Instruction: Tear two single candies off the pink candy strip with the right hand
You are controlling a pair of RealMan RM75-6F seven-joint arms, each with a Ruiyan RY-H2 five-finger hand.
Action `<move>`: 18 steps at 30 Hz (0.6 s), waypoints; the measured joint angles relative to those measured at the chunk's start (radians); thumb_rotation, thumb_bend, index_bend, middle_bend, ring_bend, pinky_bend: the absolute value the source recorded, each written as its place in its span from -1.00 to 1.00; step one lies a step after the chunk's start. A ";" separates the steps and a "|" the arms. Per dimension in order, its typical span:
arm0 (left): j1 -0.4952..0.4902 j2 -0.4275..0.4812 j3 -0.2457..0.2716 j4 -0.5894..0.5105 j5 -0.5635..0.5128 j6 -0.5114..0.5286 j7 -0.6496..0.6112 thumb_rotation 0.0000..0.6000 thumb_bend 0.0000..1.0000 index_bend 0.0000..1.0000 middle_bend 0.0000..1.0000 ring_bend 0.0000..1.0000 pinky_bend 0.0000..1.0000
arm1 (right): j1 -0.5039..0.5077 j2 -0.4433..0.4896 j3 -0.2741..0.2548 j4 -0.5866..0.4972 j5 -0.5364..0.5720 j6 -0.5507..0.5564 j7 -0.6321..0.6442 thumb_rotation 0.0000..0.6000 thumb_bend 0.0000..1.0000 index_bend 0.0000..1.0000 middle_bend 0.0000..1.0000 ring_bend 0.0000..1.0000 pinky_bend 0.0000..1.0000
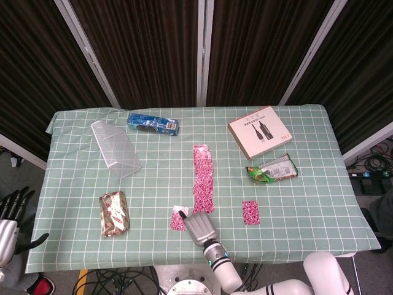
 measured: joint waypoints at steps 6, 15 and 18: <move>-0.002 0.000 0.001 -0.011 0.006 -0.003 0.016 0.95 -0.97 -0.90 -0.98 -1.00 -0.83 | -0.024 0.076 -0.003 -0.077 -0.142 0.061 0.070 1.00 1.00 -0.70 0.81 0.70 0.52; -0.009 -0.010 0.004 -0.030 0.022 -0.011 0.051 0.93 -0.97 -0.90 -0.98 -1.00 -0.83 | -0.117 0.365 -0.013 -0.243 -0.387 0.216 0.209 1.00 1.00 -0.52 0.80 0.69 0.52; -0.010 -0.013 0.005 -0.037 0.029 -0.010 0.064 0.93 -0.97 -0.90 -0.98 -1.00 -0.83 | -0.165 0.471 -0.030 -0.242 -0.502 0.281 0.293 1.00 0.92 -0.49 0.72 0.60 0.45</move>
